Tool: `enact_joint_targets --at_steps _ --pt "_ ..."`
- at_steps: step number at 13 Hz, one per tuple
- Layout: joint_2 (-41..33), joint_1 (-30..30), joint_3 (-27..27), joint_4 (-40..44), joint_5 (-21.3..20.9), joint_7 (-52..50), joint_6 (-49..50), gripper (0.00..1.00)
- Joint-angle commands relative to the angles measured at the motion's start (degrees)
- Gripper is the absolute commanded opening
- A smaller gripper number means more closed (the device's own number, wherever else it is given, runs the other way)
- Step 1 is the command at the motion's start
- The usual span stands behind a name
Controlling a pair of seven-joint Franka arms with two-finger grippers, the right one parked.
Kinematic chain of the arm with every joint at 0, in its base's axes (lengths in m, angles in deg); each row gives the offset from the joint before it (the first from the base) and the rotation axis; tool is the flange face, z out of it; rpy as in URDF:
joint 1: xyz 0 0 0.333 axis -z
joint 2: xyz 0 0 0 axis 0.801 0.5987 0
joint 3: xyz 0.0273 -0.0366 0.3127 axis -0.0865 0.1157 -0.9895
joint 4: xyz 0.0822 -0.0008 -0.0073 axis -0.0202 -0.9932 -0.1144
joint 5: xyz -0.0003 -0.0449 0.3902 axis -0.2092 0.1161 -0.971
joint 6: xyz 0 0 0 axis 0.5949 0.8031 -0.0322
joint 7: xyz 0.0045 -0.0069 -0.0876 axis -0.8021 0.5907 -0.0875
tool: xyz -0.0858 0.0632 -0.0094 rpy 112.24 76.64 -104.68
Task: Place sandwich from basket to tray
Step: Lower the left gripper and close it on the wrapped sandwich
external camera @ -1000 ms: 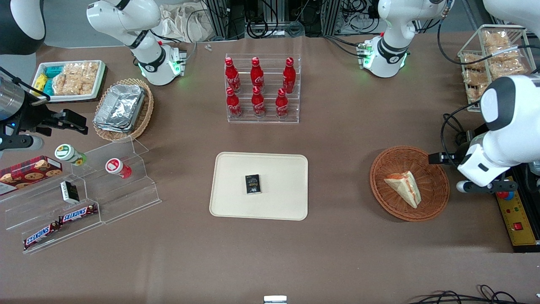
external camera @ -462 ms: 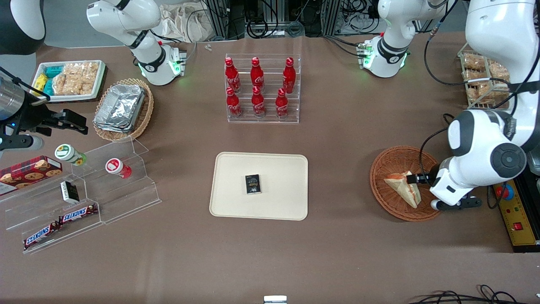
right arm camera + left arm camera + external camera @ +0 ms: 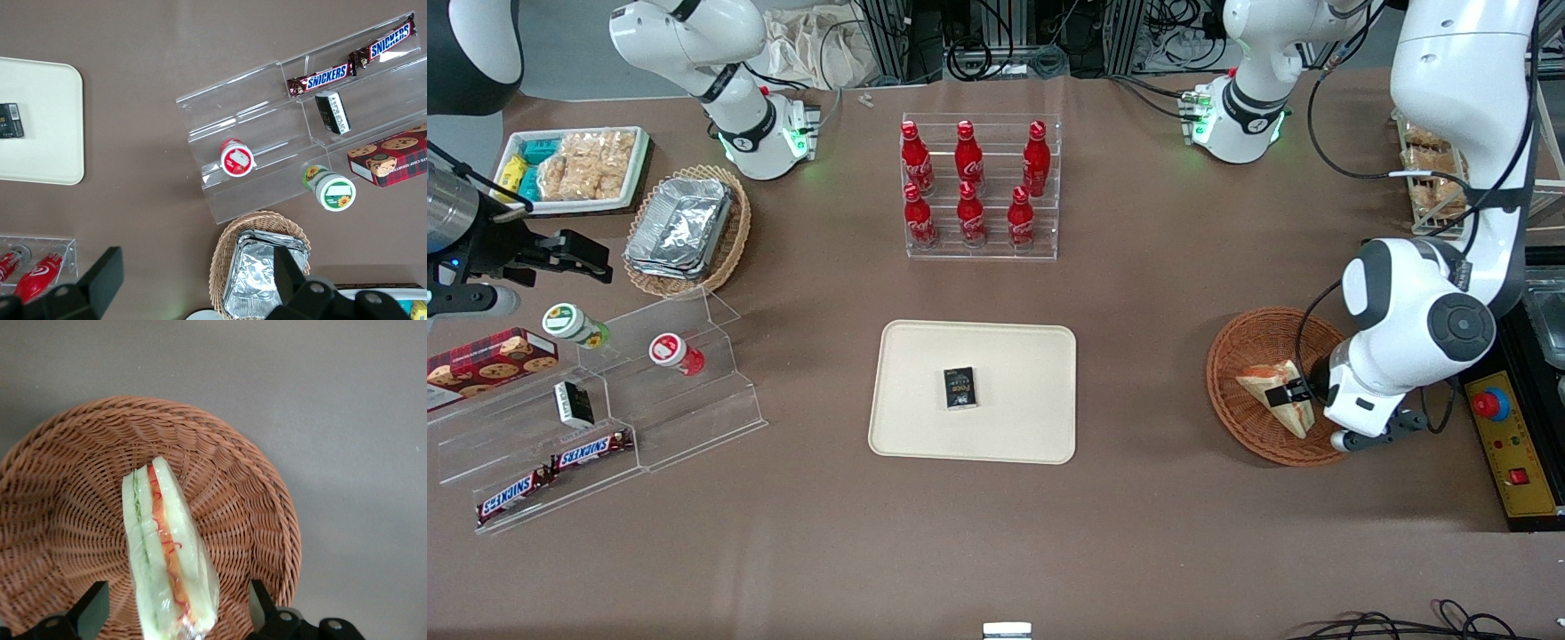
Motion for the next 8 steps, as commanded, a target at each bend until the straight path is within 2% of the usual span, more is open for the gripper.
enact_joint_targets --at_steps 1,6,8 --pt "0.6 0.2 -0.2 -2.7 1.0 -3.5 -4.1 0.97" --pt "1.4 0.1 -0.2 -5.6 0.7 -5.0 -7.0 0.98" --pt "2.5 0.0 -0.2 -4.9 0.7 -8.3 -7.1 0.88"
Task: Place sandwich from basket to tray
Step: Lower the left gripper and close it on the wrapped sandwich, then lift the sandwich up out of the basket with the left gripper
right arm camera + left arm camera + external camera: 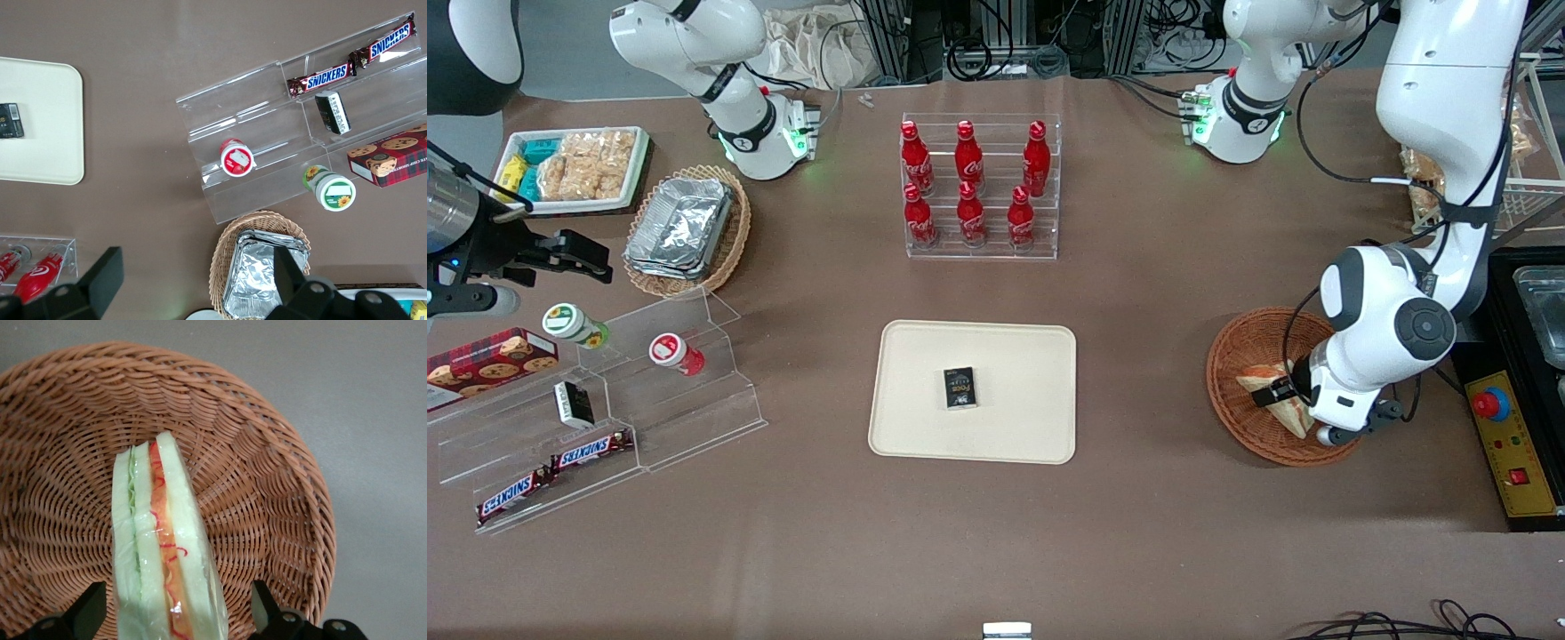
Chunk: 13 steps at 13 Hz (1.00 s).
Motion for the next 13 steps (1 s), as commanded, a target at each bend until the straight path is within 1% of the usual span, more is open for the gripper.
enact_joint_targets --at_steps 1,2,3,4,6,7,8,10,13 --pt "0.5 0.1 -0.1 -0.1 0.7 -4.5 -1.4 0.77" --pt "0.3 0.0 -0.1 -0.1 0.7 -6.4 -1.3 0.65" --pt "0.1 -0.1 -0.1 -0.1 0.5 -7.9 -1.0 0.57" --pt "0.0 -0.1 -0.1 -0.1 0.3 -8.7 -0.7 0.44" --pt "-1.0 0.0 -0.1 -0.1 0.2 -10.7 0.4 0.06" --pt "-2.2 0.2 -0.1 0.0 0.2 -11.7 2.3 0.0" --pt "-3.9 0.4 -0.1 0.4 0.2 -12.2 5.1 0.0" --pt "-7.2 1.6 0.1 3.9 0.2 -12.1 14.9 0.0" --pt "-6.9 1.8 0.3 18.9 0.3 -11.3 34.8 0.0"
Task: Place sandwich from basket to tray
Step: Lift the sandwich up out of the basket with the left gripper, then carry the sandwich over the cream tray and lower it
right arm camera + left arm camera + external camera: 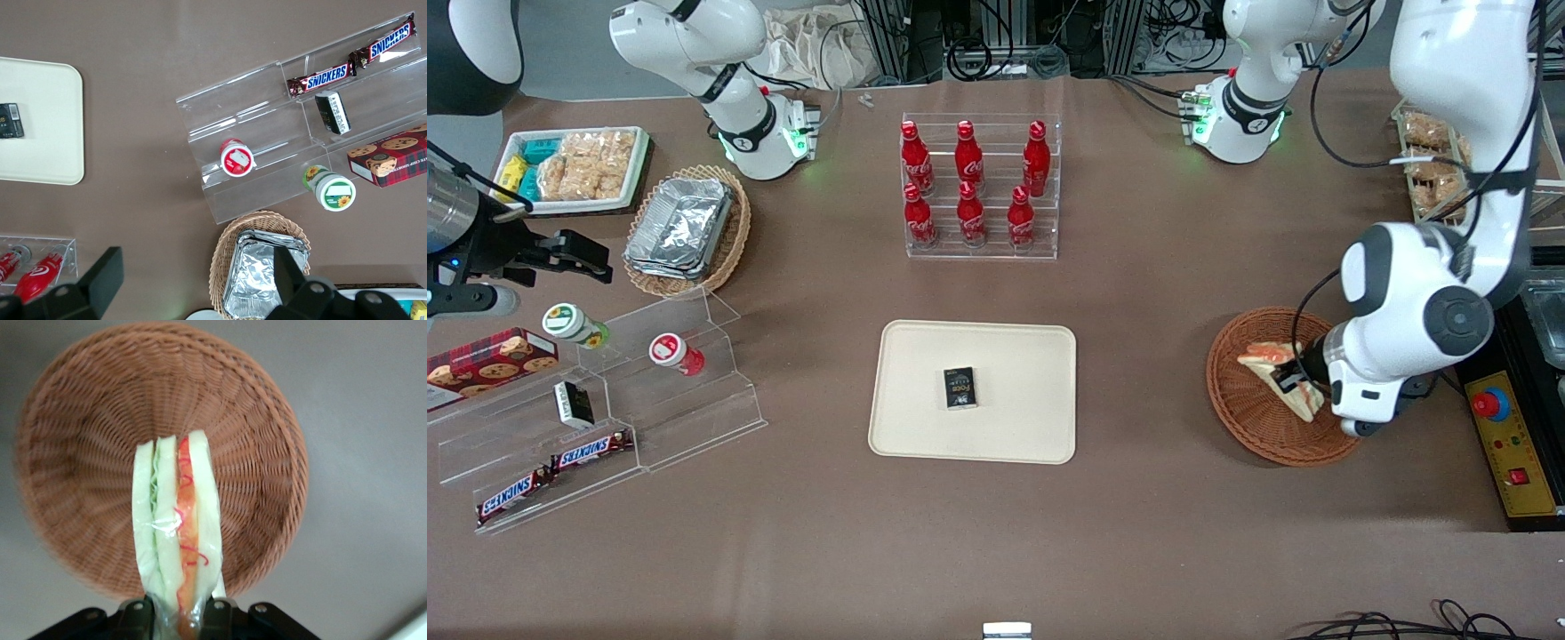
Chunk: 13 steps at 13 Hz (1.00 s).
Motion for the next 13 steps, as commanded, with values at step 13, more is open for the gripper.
enact_joint_targets --at_steps 13 --pt "-1.8 4.3 21.0 18.3 -6.9 11.4 14.5 0.0"
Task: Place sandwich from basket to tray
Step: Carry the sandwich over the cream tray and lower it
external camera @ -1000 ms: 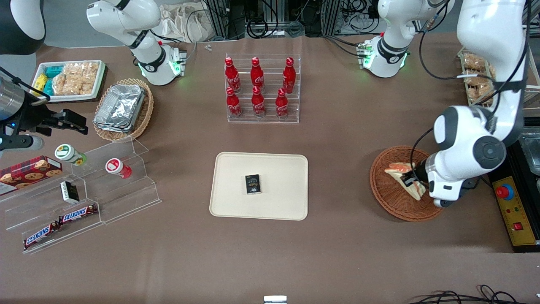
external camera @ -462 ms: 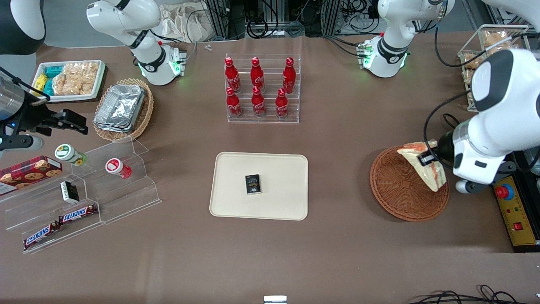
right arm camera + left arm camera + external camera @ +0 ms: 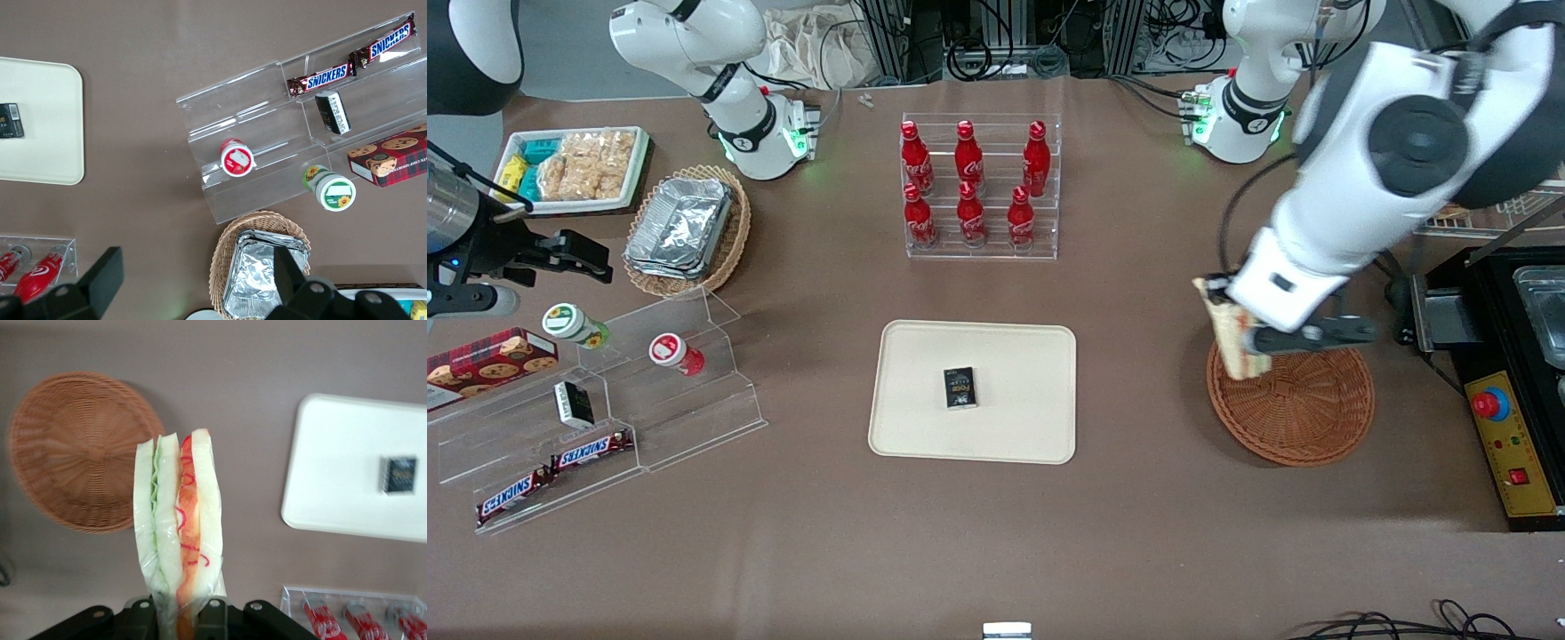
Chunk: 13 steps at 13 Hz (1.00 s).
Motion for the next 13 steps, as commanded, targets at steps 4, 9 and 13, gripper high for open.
enact_joint_targets --at_steps 4,9,13 --pt "10.9 8.1 2.1 -0.8 -5.9 -2.9 -16.8 0.0" --pt "24.9 12.2 2.1 -0.3 -16.9 -11.8 -31.1 0.0" --pt "30.0 13.8 2.0 0.1 -17.1 -12.1 -34.3 0.0"
